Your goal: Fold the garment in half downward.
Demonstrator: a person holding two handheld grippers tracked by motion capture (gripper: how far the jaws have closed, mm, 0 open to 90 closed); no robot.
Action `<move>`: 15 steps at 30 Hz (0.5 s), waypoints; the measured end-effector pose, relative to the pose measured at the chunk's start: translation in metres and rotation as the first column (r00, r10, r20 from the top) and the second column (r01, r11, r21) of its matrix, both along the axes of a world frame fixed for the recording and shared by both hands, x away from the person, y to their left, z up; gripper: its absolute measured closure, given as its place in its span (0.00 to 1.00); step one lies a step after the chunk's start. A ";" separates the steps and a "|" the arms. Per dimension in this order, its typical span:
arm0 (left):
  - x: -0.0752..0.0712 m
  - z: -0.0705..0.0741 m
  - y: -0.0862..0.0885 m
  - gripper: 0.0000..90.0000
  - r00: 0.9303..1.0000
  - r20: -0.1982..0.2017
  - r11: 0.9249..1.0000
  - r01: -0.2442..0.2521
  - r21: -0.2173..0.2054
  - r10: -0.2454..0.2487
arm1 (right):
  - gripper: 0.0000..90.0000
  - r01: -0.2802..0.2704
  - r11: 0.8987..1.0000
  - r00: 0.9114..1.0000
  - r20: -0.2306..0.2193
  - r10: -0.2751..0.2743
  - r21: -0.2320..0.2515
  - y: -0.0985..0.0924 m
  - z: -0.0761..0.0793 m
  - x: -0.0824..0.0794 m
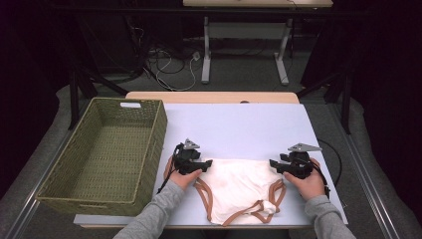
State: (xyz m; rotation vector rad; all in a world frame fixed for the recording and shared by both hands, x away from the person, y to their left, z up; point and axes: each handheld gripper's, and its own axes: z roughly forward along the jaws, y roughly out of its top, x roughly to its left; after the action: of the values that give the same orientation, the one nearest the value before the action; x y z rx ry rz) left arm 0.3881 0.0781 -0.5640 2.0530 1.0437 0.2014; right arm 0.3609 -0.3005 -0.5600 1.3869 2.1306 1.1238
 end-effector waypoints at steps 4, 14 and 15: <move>-0.002 0.001 -0.001 0.50 1.000 -0.019 1.000 0.017 0.002 -0.017 | 0.50 -0.015 1.000 0.999 -0.031 0.015 -0.005 -0.002 -0.003 0.000; -0.004 0.002 -0.001 0.82 0.995 -0.101 0.999 0.020 -0.043 -0.024 | 0.92 -0.070 0.998 0.996 -0.047 0.070 -0.007 0.002 -0.003 -0.007; -0.004 0.002 -0.001 0.85 0.994 -0.106 0.999 0.024 -0.043 -0.028 | 0.93 -0.079 0.997 0.996 -0.046 0.079 -0.005 0.002 -0.003 -0.007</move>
State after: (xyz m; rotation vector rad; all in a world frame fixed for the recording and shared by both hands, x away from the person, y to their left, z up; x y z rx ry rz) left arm 0.3841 0.0766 -0.5620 2.0576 1.0764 0.0564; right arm 0.3541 -0.2987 -0.5631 1.3487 2.2374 1.1230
